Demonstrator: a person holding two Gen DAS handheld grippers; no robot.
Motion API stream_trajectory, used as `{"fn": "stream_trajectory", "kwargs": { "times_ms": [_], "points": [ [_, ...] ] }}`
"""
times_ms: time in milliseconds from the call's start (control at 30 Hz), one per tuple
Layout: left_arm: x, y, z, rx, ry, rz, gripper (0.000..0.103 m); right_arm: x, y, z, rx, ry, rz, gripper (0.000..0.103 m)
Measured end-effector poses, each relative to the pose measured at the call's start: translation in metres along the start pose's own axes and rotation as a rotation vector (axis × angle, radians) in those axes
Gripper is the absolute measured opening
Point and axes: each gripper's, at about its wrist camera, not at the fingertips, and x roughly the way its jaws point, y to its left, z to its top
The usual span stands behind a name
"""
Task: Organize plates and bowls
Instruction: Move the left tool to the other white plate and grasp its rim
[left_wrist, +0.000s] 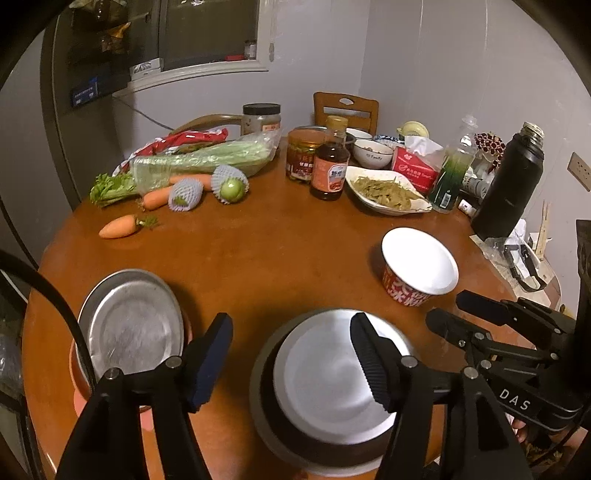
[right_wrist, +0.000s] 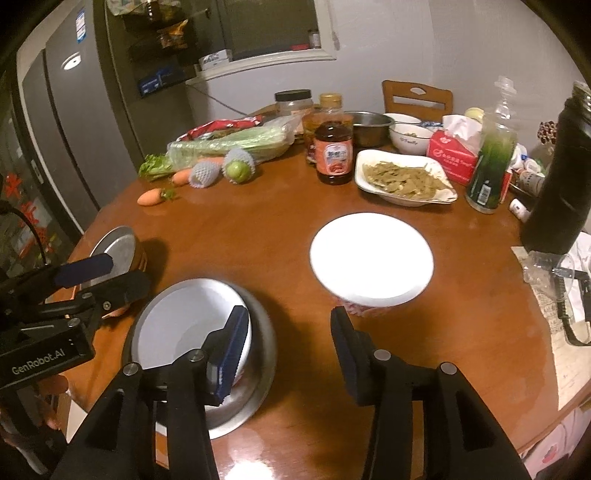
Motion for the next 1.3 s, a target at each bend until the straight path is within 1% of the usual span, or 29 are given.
{"fn": "stream_trajectory", "kwargs": {
  "times_ms": [233, 567, 667, 800, 900, 1033, 1133, 1300],
  "points": [
    [0.015, -0.02, 0.016, 0.028, -0.002, -0.014, 0.067, -0.002, -0.028, 0.007, 0.051, -0.014, -0.025, 0.051],
    [0.036, -0.049, 0.035, 0.063, 0.016, -0.036, 0.068, 0.002, -0.069, 0.014, 0.11, -0.018, -0.066, 0.052],
    [0.042, -0.056, 0.039, 0.076, 0.025, -0.031, 0.068, 0.005, -0.077, 0.016, 0.115, -0.017, -0.073, 0.052],
    [0.052, -0.067, 0.045, 0.094, 0.047, -0.056, 0.068, 0.01, -0.084, 0.017, 0.121, -0.015, -0.078, 0.052],
    [0.062, -0.074, 0.049, 0.105, 0.052, -0.039, 0.072, 0.015, -0.09, 0.018, 0.131, -0.007, -0.078, 0.052],
    [0.075, -0.079, 0.052, 0.1, 0.076, -0.046, 0.072, 0.023, -0.099, 0.019, 0.148, 0.004, -0.081, 0.052],
    [0.085, -0.082, 0.055, 0.098, 0.085, -0.031, 0.072, 0.028, -0.105, 0.019, 0.154, 0.011, -0.08, 0.052],
    [0.097, -0.087, 0.056, 0.106, 0.112, -0.039, 0.072, 0.037, -0.111, 0.019, 0.158, 0.027, -0.074, 0.053]
  ]
}}
